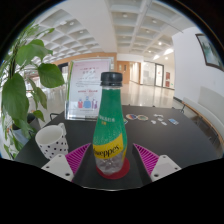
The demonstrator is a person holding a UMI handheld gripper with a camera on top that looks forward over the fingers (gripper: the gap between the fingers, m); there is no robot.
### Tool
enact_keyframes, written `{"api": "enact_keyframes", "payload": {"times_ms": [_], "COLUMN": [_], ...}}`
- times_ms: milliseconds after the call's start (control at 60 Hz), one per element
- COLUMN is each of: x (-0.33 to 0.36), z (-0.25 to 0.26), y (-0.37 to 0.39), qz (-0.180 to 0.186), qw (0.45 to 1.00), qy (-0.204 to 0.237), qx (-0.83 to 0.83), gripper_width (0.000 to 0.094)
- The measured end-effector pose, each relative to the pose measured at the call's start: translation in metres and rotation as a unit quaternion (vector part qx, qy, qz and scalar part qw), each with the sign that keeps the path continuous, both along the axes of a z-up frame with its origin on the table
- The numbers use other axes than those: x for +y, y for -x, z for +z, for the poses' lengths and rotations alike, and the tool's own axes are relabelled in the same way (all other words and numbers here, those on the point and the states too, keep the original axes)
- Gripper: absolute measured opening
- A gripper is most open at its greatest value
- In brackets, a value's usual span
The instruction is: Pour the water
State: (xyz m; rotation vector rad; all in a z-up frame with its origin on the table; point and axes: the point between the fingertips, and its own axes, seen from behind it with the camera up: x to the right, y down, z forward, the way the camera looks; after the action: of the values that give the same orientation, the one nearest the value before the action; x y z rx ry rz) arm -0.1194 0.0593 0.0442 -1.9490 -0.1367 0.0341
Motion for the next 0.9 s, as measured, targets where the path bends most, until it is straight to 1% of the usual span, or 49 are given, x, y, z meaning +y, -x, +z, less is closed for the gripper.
{"api": "enact_keyframes", "payload": {"times_ms": [83, 217, 283, 350, 433, 583, 750, 900], "x": [-0.021, -0.070, -0.098, -0.131, -0.171, -0.245, -0.315, -0.350], "z": [0.006, 0.026, 0.038, 0.055, 0.074, 0.095, 0.097, 0.096], "y": [-0.008, -0.016, -0.024, -0.028, -0.031, -0.029, -0.023, -0.021], "qz": [-0.012, -0.021, -0.033, -0.042, -0.044, -0.052, -0.058, -0.058], "qw": [1.000, 1.000, 0.999, 0.999, 0.999, 0.999, 0.998, 0.998], "qy": [0.007, 0.007, 0.009, 0.000, -0.009, -0.010, 0.001, 0.000], "qx": [0.000, -0.005, -0.010, -0.019, -0.025, -0.012, 0.002, -0.003], "gripper_width": [0.0863, 0.0853, 0.0856, 0.0858, 0.0857, 0.0855, 0.0857, 0.0855]}}
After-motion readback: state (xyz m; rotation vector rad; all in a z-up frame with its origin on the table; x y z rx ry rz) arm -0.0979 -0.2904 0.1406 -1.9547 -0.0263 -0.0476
